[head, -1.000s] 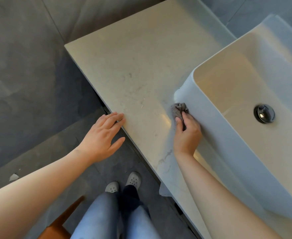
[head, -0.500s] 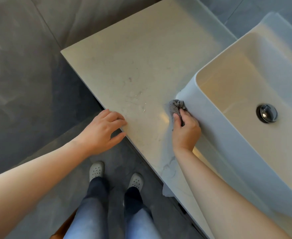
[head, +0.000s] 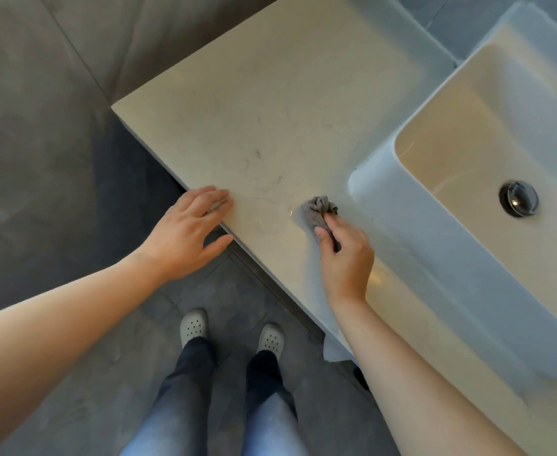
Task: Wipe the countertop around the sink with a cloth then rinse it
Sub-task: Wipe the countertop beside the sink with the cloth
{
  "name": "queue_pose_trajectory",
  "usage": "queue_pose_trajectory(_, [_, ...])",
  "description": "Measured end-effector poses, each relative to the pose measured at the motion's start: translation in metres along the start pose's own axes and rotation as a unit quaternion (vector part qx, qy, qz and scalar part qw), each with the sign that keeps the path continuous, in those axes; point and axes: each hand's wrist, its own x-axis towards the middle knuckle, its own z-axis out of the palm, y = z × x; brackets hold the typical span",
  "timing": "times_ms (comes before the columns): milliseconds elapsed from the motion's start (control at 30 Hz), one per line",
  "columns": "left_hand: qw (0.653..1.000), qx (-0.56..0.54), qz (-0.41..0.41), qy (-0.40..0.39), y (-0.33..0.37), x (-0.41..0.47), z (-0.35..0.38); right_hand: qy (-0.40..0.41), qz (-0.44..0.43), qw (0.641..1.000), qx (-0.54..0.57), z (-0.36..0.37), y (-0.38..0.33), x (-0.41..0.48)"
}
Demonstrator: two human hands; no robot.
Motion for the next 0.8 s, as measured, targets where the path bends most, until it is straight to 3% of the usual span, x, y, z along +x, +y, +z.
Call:
queue_pose_trajectory(333, [0.998, 0.014, 0.067, -0.008, -0.02, 0.004, -0.009, -0.114, -0.05, 0.99, 0.062, -0.005, -0.038, -0.085])
queue_pose_trajectory(533, [0.997, 0.017, 0.068, -0.014, -0.02, 0.004, -0.01, 0.026, 0.041, 0.996, 0.073, -0.01, -0.038, -0.015])
queue_pose_trajectory(667, [0.998, 0.018, 0.066, -0.013, -0.02, 0.004, -0.01, 0.086, 0.092, 0.992, -0.02, 0.003, -0.009, 0.03])
queue_pose_trajectory(800, [0.997, 0.018, 0.07, -0.013, -0.022, 0.005, -0.008, 0.122, 0.083, 0.986, -0.073, 0.014, -0.002, 0.044])
